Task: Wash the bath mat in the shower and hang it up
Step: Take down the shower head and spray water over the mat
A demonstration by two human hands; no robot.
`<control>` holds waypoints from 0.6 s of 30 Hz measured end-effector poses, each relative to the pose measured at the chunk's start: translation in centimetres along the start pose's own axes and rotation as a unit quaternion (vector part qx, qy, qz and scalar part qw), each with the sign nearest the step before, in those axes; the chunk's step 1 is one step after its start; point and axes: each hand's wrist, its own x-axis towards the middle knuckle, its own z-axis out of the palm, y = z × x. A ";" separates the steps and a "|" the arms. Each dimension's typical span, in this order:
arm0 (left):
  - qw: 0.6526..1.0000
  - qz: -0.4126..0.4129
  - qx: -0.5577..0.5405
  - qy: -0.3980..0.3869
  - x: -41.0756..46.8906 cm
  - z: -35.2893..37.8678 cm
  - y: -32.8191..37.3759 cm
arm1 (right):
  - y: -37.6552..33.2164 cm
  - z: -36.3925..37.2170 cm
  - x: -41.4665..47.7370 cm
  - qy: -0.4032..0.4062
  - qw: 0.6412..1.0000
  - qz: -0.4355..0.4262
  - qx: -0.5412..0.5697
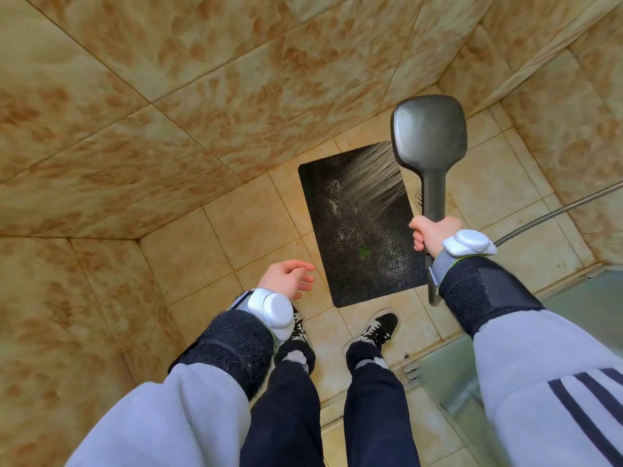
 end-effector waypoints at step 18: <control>1.000 -0.010 -0.014 -0.002 0.3 -0.3 -0.4 | 0.3 -0.1 1.3 -0.038 0.997 0.038 0.047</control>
